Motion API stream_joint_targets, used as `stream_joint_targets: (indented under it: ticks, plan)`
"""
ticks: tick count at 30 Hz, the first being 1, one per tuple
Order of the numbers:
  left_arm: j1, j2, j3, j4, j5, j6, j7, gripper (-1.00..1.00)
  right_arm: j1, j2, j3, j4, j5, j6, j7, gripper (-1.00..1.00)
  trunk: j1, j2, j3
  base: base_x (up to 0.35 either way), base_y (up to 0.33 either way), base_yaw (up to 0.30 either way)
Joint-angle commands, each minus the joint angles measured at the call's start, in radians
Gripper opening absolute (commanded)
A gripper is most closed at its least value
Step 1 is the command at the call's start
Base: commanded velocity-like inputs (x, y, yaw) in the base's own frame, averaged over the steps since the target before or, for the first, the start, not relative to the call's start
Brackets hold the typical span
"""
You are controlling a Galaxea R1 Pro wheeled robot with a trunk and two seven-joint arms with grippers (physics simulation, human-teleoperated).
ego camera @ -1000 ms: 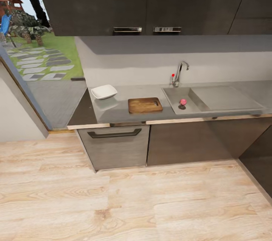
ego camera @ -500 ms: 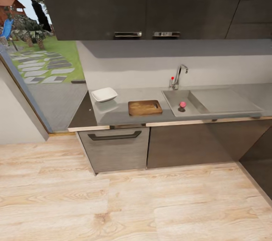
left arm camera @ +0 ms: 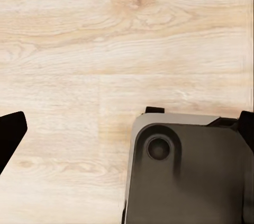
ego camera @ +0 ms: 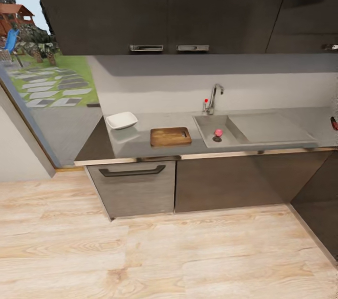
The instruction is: In the kitchen, take the Vidalia onion out of the sink, dice it on the chopping board with the paring knife, put the diced onion into the bowl on the countertop, then place both the paring knife and the chopping board into the sink.
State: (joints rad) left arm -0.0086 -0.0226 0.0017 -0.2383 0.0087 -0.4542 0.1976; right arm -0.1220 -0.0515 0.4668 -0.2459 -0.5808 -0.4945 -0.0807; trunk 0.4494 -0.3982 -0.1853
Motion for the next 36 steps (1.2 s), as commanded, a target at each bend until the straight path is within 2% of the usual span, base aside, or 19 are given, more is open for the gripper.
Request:
stream_joint_targets:
  ticks: [1,22,36]
  plan:
    - [-0.001,0.000,0.000,0.001,0.001,-0.003,0.003,1.00,-0.001,-0.001,0.009,-0.001,-0.001,-0.001,-0.008,1.00,0.001,-0.002,0.000,0.000,-0.312,0.000]
    - [-0.001,-0.002,0.000,0.002,0.000,-0.003,0.002,1.00,-0.001,0.005,0.009,-0.001,0.004,-0.001,-0.009,1.00,0.001,-0.002,0.006,0.000,-0.318,0.001]
    - [-0.001,-0.002,0.000,0.002,0.000,-0.003,0.002,1.00,-0.001,0.006,0.009,0.000,0.004,0.000,-0.009,1.00,0.001,-0.002,0.006,0.000,-0.319,0.067]
